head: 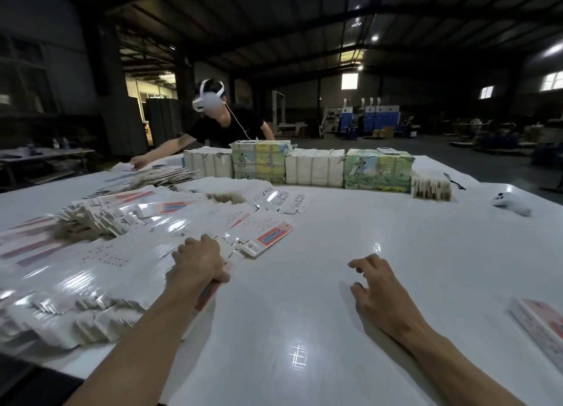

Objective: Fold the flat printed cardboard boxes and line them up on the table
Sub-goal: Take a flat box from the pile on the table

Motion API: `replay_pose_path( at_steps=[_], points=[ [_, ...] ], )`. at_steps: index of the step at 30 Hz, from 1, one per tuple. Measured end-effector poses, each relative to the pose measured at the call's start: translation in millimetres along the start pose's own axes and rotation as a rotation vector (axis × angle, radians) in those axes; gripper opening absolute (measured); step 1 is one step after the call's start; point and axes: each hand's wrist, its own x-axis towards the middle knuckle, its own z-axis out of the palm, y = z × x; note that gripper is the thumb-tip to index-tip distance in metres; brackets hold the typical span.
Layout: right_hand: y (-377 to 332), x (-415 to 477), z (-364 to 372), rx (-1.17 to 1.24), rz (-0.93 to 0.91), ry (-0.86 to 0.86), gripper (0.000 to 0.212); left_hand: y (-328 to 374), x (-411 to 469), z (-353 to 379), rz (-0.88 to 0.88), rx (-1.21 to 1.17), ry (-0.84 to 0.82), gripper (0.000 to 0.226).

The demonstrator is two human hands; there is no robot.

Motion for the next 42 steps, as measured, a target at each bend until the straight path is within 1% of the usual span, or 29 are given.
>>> replay_pose_path(
  at_steps=[2, 6, 9, 11, 12, 16, 18, 20, 21, 22, 23, 24, 25, 27, 28, 30, 32, 34, 36, 38, 40, 42],
  points=[
    [1.2, 0.4, 0.9, 0.009, -0.006, -0.003, 0.038, -0.3, 1.9, -3.7, 0.012, 0.059, 0.005, 0.093],
    [3.1, -0.3, 2.0, 0.044, -0.014, -0.001, 0.039, -1.7, 6.1, -8.4, 0.053, 0.116, 0.013, 0.075],
    [4.4, -1.4, 1.2, 0.058, -0.023, -0.003, 0.039, -3.6, 6.4, -15.2, 0.047, 0.134, -0.015, 0.085],
    [5.1, -1.7, 1.3, 0.054, -0.027, -0.005, 0.037, -7.1, 6.7, -19.8, 0.037, 0.100, -0.036, 0.092],
    [5.5, -1.6, 1.5, 0.053, -0.026, -0.008, 0.036, -8.7, 6.5, -22.0, 0.043, 0.070, -0.043, 0.090],
    [4.8, 0.3, 2.9, 0.079, -0.010, 0.001, 0.036, -5.0, 6.4, -28.5, 0.148, -0.047, -0.080, 0.055],
    [4.6, 2.0, 3.4, 0.091, -0.006, 0.026, 0.038, 3.7, 4.0, -34.0, 0.214, -0.089, -0.073, 0.045],
    [6.3, 3.3, 4.6, 0.090, -0.009, 0.041, 0.038, 15.3, 0.8, -38.8, 0.325, -0.237, -0.053, 0.035],
    [7.0, 3.7, 4.7, 0.095, -0.007, 0.043, 0.038, 22.9, -1.2, -40.1, 0.414, -0.377, -0.073, 0.030],
    [7.3, 4.0, 4.3, 0.110, -0.002, 0.043, 0.038, 32.7, -5.7, -40.4, 0.512, -0.540, -0.127, 0.025],
    [7.0, 4.2, 3.6, 0.140, 0.005, 0.041, 0.037, 43.8, -13.0, -39.8, 0.594, -0.699, -0.218, 0.022],
    [6.3, 4.4, 3.3, 0.180, 0.014, 0.044, 0.036, 56.7, -21.4, -36.9, 0.655, -0.841, -0.345, 0.022],
    [5.1, 4.8, 2.8, 0.226, 0.026, 0.058, 0.035, 70.8, -29.4, -31.7, 0.696, -0.973, -0.496, 0.027],
    [2.1, 7.6, 1.0, 0.311, 0.058, 0.145, 0.033, 99.3, -42.6, -15.8, 0.707, -1.195, -0.775, 0.044],
    [1.6, 9.3, -0.8, 0.334, 0.080, 0.216, 0.032, 112.4, -48.2, -6.4, 0.696, -1.266, -0.863, 0.049],
    [3.7, 12.6, -6.0, 0.355, 0.120, 0.356, 0.030, 136.8, -59.8, 14.6, 0.678, -1.334, -0.962, 0.050],
    [8.2, 13.5, -11.1, 0.409, 0.124, 0.410, 0.030, 154.7, -75.9, 32.8, 0.615, -1.372, -0.997, 0.052],
    [8.6, 11.5, -13.3, 0.406, 0.094, 0.376, 0.031, 164.7, -90.6, 47.0, 0.556, -1.448, -0.935, 0.059],
    [9.6, 11.2, -14.5, 0.189, 0.038, 0.322, 0.036, 168.8, -96.5, 58.4, 0.579, -1.462, -0.830, 0.060],
    [7.6, 11.5, -13.9, 0.021, -0.004, 0.288, 0.037, 167.8, -96.2, 63.6, 0.550, -1.479, -0.857, 0.061],
    [2.1, 11.7, -14.8, 0.021, -0.013, 0.279, 0.034, 166.8, -89.7, 66.3, 0.509, -1.485, -0.857, 0.061],
    [-1.8, 10.1, -14.3, 0.065, -0.019, 0.244, 0.027, 166.1, -84.0, 68.5, 0.502, -1.476, -0.818, 0.057]
  ],
)
